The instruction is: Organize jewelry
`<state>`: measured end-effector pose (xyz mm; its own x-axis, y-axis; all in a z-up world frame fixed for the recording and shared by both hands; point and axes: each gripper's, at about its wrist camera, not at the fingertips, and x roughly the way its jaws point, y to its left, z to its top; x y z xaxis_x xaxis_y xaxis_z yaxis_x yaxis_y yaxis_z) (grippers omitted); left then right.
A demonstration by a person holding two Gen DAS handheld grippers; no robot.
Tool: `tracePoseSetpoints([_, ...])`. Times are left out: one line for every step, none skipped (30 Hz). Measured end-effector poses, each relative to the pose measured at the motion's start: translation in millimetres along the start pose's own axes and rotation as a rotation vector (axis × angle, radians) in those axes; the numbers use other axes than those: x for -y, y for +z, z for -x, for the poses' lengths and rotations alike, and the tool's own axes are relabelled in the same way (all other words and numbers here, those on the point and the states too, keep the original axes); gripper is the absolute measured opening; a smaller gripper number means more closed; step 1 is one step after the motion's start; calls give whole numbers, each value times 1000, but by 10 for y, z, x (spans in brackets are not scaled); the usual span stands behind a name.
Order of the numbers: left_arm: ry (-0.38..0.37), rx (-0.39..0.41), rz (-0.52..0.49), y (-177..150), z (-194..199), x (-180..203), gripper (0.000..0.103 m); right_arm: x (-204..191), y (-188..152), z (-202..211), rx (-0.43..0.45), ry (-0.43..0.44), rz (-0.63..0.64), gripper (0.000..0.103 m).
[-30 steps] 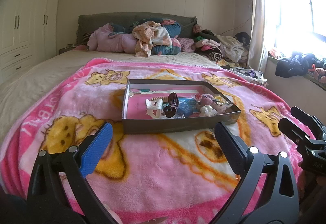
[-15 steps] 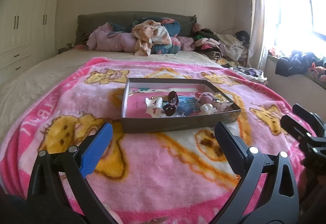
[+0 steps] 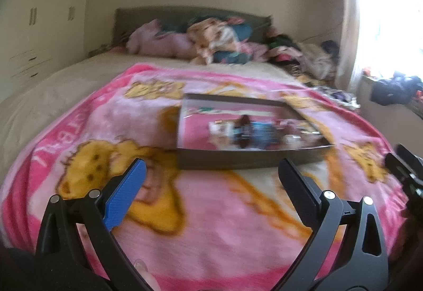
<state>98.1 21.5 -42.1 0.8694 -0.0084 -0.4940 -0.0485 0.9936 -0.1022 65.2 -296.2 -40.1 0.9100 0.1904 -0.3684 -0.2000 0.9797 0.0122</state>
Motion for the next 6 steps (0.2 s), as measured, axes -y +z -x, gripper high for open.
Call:
tracePoseSetpoints([10,-21,16,29,-89,-78,92,93,13,-94,-21,-40,-6,97])
tracePoseSetpoints([31,-41,35,68,-206,-199,92,221,29,-231,-58,-91,-20,97])
tracePoseSetpoints([91,-71,52,129,-380,-376,92,412,50,-443,-127,-135,-49,97])
tracePoseSetpoints([141,-96,75,177,-526,-537,92,543,55,-581,-167,-166,-73,97])
tracePoseSetpoints([170,-115,101,223,-678,-715,92,766,56,-788,-222,-220,-115,97])
tracePoseSetpoints([190,-134,115,250,-789,-836,92,766,56,-788,-222,-220,-115,97])
